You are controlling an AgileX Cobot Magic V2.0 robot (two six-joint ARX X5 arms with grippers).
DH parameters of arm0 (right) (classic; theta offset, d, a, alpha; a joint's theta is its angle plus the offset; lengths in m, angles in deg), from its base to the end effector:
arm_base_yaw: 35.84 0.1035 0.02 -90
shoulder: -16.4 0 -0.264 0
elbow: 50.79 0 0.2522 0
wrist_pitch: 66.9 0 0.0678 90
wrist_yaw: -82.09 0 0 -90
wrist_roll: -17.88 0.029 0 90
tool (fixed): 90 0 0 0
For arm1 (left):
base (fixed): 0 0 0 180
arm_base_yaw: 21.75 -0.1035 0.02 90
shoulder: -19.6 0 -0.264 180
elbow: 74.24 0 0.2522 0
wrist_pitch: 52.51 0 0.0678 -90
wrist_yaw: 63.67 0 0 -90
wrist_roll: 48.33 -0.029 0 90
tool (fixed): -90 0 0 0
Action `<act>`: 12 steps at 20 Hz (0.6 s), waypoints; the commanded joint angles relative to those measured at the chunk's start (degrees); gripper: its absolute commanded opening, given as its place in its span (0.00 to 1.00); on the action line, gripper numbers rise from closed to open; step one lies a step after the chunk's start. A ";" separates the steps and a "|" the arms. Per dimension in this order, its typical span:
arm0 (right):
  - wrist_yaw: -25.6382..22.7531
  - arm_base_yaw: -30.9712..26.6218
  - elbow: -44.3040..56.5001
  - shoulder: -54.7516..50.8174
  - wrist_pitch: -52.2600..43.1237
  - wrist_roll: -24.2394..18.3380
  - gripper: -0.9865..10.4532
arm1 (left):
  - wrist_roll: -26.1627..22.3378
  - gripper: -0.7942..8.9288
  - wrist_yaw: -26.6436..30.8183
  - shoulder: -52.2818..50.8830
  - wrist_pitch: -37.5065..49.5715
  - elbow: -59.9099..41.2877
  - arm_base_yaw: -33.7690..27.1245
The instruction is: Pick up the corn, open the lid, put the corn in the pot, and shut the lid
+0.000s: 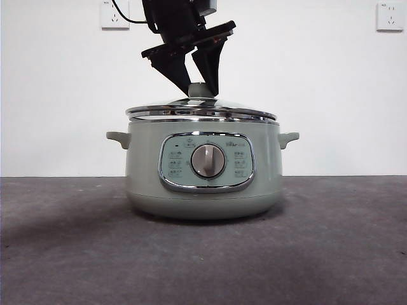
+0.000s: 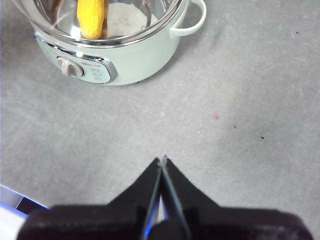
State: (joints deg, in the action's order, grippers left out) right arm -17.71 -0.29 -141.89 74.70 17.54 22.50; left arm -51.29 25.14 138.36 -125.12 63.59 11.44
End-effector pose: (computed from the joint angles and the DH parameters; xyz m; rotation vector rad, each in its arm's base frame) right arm 0.1274 0.0850 0.3892 -0.2756 0.8526 0.3834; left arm 0.3703 -0.2430 0.3395 0.3079 0.8975 -0.5793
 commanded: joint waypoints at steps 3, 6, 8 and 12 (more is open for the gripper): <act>1.49 0.04 0.79 -0.09 -0.17 -0.28 0.08 | 0.33 0.07 -0.33 1.07 1.01 0.50 0.24; 2.34 0.07 0.79 -0.24 0.00 -0.13 0.08 | 0.35 0.07 -1.14 2.99 0.13 0.50 0.26; 2.36 0.07 0.79 -0.52 0.07 -0.13 0.08 | 0.35 0.07 -2.32 3.56 0.15 0.50 0.31; 2.36 0.07 0.79 -0.83 0.22 -0.13 0.08 | 0.15 0.07 -2.27 4.02 -0.31 0.50 0.44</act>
State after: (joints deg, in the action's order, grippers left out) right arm -15.42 -0.29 -141.87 73.96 17.84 22.52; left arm -51.27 23.81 140.15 -125.39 64.38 11.49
